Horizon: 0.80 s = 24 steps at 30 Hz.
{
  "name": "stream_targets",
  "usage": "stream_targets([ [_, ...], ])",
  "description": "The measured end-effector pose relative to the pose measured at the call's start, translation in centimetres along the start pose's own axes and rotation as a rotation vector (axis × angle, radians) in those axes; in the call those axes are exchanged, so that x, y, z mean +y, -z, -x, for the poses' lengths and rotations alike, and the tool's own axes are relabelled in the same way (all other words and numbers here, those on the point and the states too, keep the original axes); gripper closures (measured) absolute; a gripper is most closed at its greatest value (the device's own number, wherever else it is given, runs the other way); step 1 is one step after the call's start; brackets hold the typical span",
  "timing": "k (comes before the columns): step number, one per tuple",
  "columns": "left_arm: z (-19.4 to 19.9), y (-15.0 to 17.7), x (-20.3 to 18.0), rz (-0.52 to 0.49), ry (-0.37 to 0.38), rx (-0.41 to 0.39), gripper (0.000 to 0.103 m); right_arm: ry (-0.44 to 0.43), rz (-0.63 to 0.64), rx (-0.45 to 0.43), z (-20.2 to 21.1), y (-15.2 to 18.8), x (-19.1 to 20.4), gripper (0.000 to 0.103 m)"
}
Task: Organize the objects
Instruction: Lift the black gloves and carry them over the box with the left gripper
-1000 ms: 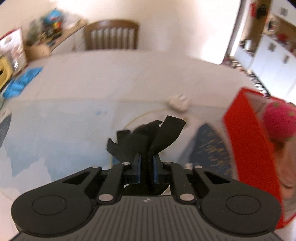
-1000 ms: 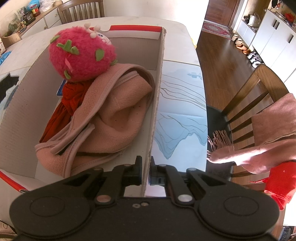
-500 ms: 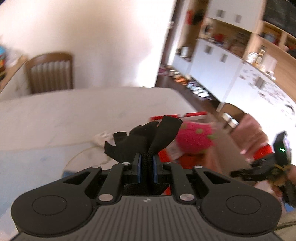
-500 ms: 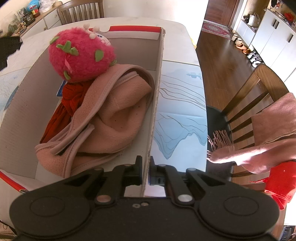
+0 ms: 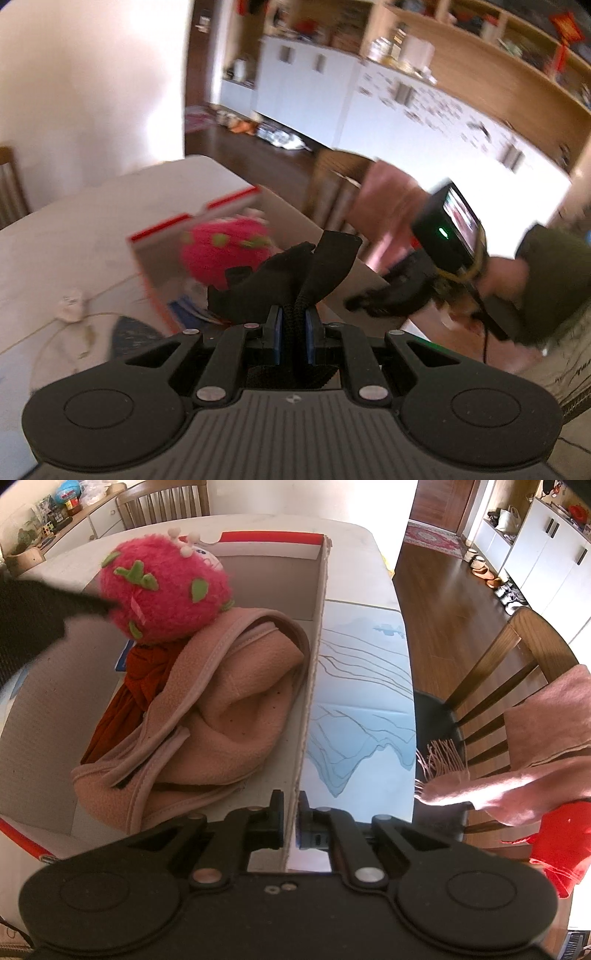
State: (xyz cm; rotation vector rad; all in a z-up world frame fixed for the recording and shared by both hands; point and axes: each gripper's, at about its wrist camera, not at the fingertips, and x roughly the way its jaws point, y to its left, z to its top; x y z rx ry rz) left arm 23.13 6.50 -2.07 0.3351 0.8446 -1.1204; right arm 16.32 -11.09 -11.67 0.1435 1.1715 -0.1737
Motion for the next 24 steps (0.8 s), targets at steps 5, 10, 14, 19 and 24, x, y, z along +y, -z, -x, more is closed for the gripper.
stream_targets([
  [5,-2.8,0.4,-1.3,-0.042,0.012,0.068,0.091,-0.005,-0.003,-0.002,0.0,0.0,0.0,0.098],
  [10,-5.1,0.7,-0.9,-0.035,0.004,0.122,0.091,-0.008,-0.006,-0.005,-0.1,0.1,-0.1,0.098],
  [14,-6.8,1.1,-0.4,-0.015,0.001,0.165,0.091,-0.009,-0.007,-0.006,-0.1,0.1,-0.1,0.098],
  [19,-8.7,1.5,0.6,0.043,0.016,0.234,0.091,-0.010,-0.007,-0.006,-0.1,0.1,-0.1,0.098],
  [24,-10.1,1.8,1.7,0.110,0.038,0.291,0.091,-0.010,-0.006,-0.007,-0.1,0.2,-0.1,0.097],
])
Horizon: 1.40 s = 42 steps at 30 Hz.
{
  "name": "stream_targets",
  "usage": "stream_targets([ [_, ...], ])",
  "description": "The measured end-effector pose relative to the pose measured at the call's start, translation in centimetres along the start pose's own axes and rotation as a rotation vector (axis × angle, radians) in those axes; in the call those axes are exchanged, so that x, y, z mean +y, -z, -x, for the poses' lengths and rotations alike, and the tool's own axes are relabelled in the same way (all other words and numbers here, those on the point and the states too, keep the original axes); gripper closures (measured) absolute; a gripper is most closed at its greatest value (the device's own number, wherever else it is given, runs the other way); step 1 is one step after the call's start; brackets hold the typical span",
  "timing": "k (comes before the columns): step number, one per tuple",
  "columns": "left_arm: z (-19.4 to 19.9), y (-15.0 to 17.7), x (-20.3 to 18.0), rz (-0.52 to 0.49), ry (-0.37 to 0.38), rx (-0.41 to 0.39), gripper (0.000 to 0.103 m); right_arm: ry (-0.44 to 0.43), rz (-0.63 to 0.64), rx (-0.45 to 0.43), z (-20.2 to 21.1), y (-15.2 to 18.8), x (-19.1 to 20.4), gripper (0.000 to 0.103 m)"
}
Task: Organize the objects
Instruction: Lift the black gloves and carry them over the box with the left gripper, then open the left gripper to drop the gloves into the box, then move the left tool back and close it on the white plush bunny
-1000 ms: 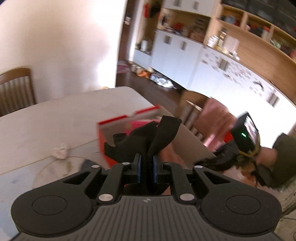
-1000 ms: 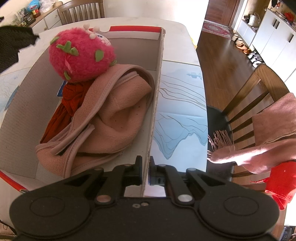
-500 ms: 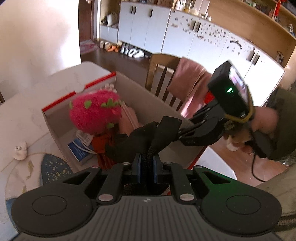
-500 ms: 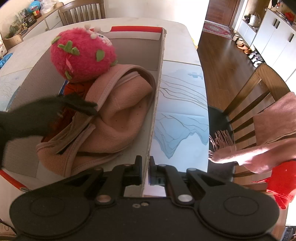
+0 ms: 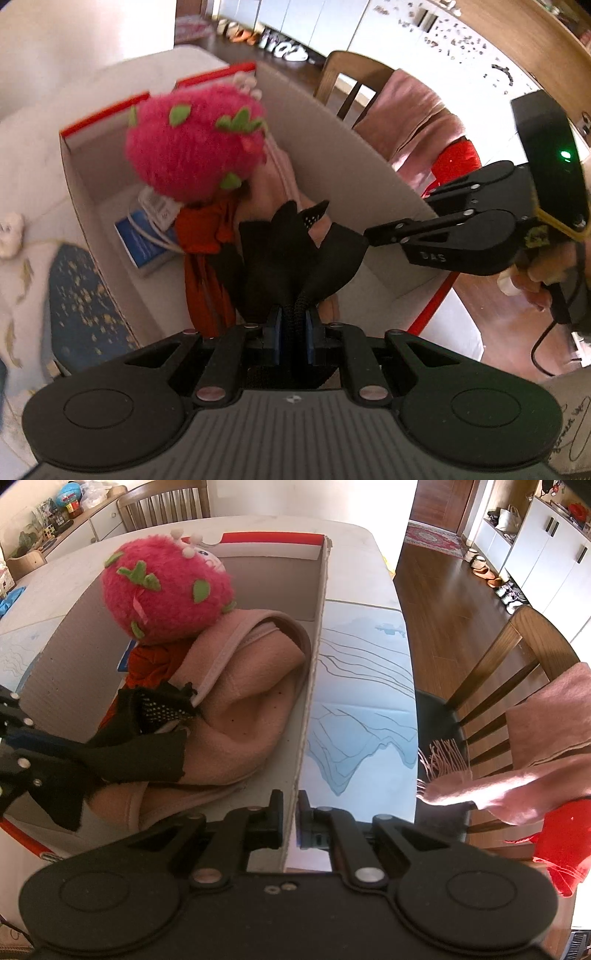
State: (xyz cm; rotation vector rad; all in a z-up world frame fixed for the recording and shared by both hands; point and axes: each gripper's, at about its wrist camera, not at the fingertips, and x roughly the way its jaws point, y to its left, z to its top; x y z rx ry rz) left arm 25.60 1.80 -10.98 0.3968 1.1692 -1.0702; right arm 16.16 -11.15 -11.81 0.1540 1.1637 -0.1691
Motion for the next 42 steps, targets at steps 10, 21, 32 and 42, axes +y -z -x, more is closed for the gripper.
stream_targets([
  [10,-1.0,0.2,0.0,0.013,0.010,0.031,0.060,-0.003,0.000,0.002,-0.1,0.1,0.1,0.097],
  [21,2.4,0.3,-0.4,0.022,0.038,-0.069,0.036,-0.007,0.000,0.006,-0.2,0.0,0.0,0.097],
  [32,8.4,1.3,2.5,0.098,-0.007,-0.222,0.021,-0.006,0.006,0.010,-0.2,0.0,0.0,0.097],
  [42,9.6,0.8,9.2,0.166,-0.204,-0.261,0.012,-0.007,0.000,0.013,0.1,-0.2,0.0,0.097],
])
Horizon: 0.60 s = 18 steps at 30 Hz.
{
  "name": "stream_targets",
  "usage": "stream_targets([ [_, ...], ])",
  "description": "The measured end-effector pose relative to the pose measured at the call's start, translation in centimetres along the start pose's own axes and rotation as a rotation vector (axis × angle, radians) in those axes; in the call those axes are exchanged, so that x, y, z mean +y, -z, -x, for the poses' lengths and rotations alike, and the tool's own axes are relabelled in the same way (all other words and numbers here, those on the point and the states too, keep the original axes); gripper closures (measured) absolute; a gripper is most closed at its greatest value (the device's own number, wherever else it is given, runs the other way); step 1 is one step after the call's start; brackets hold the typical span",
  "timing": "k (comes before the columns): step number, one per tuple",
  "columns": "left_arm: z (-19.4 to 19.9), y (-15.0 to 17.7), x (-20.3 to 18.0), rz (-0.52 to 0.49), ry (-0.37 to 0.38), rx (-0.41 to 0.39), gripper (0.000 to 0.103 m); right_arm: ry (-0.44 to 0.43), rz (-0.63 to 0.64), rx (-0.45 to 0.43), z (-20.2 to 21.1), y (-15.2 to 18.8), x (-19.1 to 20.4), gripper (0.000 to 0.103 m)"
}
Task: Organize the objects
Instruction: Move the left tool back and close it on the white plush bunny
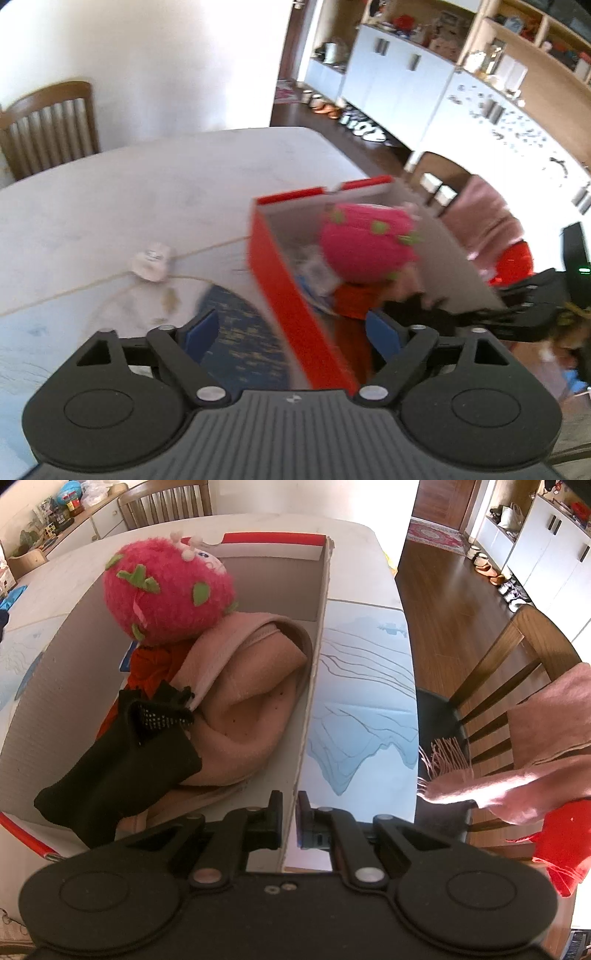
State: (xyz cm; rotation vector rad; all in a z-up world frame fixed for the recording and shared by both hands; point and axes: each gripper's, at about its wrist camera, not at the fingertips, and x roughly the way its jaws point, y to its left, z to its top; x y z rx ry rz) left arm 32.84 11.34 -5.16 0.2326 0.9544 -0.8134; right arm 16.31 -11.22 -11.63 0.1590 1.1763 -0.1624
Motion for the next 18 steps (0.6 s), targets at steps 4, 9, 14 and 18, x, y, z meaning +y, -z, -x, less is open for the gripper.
stream_targets([
  [4,-1.5,-0.6,2.6,-0.002,-0.063,0.006,0.010,0.005,-0.006,0.000,0.2,-0.1,0.0,0.097],
  [9,-4.5,-1.2,5.9,0.006,-0.117,0.026,0.010,0.003,-0.019,0.002,0.3,-0.2,-0.1,0.098],
  [14,-7.9,-1.8,8.3,0.000,-0.166,0.048,0.010,0.008,-0.040,0.015,0.3,-0.4,-0.2,0.098],
  [18,-10.4,-2.2,10.0,0.004,-0.169,0.079,0.010,0.015,-0.057,0.024,0.1,-0.5,-0.2,0.099],
])
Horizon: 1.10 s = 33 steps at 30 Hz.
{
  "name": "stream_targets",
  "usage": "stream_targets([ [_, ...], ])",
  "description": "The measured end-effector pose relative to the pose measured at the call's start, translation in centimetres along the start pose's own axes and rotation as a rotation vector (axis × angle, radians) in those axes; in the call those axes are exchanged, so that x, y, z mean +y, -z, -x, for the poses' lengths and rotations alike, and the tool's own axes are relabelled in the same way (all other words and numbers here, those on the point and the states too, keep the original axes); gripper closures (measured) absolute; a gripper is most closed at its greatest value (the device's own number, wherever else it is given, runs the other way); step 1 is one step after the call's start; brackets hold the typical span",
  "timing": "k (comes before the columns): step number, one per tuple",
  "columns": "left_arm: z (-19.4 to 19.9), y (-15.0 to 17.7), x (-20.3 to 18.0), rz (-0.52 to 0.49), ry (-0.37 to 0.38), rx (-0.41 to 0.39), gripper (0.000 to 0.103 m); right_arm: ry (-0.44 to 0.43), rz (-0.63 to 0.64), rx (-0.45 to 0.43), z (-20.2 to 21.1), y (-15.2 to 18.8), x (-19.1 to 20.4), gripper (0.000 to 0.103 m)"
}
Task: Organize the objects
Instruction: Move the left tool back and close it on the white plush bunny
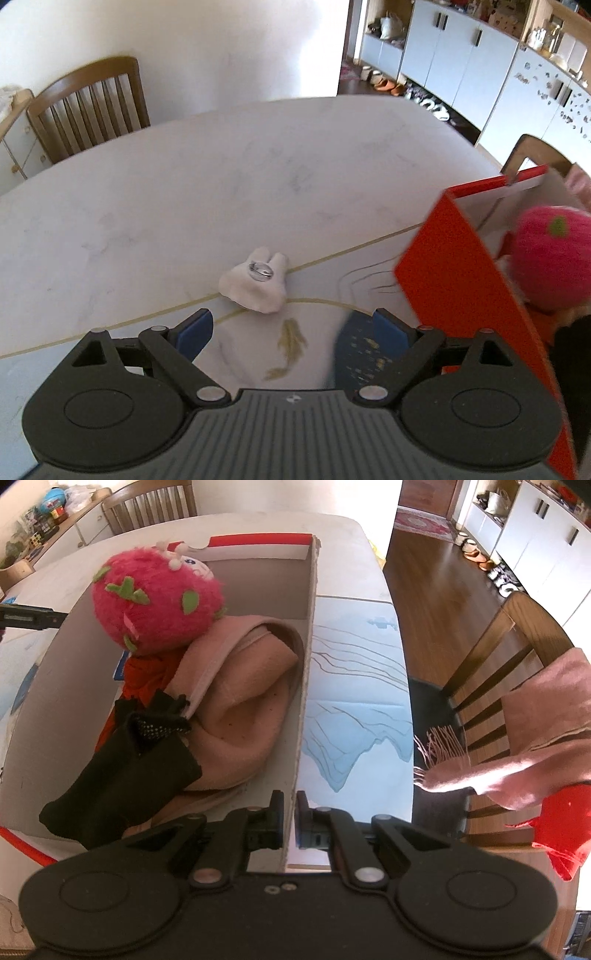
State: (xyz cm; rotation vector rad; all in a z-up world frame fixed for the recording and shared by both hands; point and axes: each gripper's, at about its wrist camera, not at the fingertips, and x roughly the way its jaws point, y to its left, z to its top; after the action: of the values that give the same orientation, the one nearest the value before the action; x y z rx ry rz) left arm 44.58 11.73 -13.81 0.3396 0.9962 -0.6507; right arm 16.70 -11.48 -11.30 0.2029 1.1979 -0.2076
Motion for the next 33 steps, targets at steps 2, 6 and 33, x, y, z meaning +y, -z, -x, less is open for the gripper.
stream_targets([
  [2,-1.2,-0.2,0.2,-0.006,-0.013,0.014,0.010,0.006,-0.008,0.004,0.0,0.0,0.1,0.099],
  [6,-3.1,-0.6,0.8,-0.014,-0.028,0.045,0.010,0.020,-0.020,0.012,0.0,0.0,0.2,0.099],
  [33,-4.5,-0.7,1.3,0.008,-0.063,0.008,0.052,0.038,-0.034,0.022,0.0,0.0,0.4,0.100],
])
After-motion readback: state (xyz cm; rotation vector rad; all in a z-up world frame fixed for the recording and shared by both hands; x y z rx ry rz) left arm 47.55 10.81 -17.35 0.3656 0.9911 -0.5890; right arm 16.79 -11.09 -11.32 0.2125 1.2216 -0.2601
